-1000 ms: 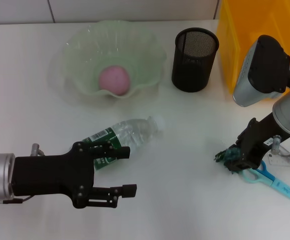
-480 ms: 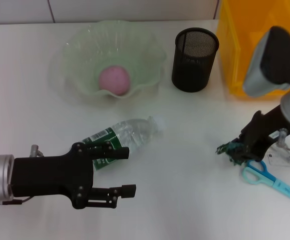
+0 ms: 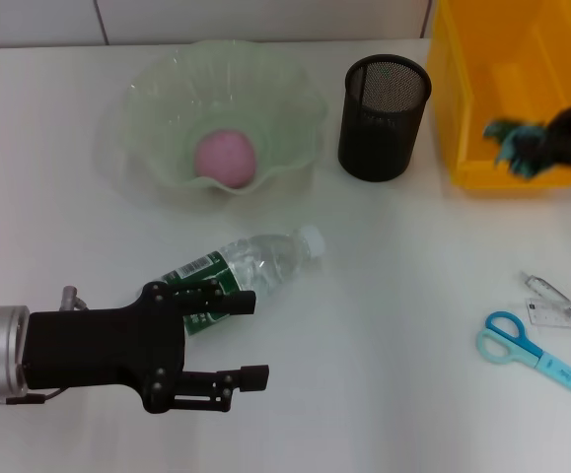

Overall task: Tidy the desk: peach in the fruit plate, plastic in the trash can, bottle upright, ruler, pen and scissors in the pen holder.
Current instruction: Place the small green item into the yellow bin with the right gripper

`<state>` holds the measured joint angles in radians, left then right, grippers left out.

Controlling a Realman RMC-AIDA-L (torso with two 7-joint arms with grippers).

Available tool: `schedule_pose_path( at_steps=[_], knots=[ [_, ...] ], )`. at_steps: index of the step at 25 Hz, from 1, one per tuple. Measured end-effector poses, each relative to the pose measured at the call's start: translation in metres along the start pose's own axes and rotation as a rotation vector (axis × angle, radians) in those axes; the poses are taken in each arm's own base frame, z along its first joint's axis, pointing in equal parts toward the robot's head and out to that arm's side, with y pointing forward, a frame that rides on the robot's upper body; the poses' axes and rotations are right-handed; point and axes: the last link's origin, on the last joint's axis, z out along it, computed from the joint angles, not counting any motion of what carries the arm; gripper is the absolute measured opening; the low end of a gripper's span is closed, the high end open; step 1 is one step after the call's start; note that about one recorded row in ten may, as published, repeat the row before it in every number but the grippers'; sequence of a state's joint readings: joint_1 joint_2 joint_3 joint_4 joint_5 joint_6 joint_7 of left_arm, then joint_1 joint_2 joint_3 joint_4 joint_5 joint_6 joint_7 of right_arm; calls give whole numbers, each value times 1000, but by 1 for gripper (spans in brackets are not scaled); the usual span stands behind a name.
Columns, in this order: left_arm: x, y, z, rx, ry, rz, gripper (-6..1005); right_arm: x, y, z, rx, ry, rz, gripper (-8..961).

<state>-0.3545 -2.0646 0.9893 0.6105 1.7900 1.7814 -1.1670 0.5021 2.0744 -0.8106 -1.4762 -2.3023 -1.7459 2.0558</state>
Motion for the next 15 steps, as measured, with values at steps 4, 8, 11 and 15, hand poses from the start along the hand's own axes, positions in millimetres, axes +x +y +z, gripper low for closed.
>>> schedule_pose_path(
  at_steps=[4, 8, 11, 15],
  knots=[
    [1, -1, 1, -4, 0, 4, 799, -3, -23, -24, 145, -174, 68, 111],
    [3, -2, 3, -12, -4, 10, 799, 0, -47, -19, 267, -248, 145, 88],
    [3, -2, 3, -11, -3, 11, 799, 5, -63, -4, 327, -247, 192, 82],
    [3, -3, 2, -8, -2, 9, 799, 6, -73, 20, 340, -229, 223, 81]
  ],
)
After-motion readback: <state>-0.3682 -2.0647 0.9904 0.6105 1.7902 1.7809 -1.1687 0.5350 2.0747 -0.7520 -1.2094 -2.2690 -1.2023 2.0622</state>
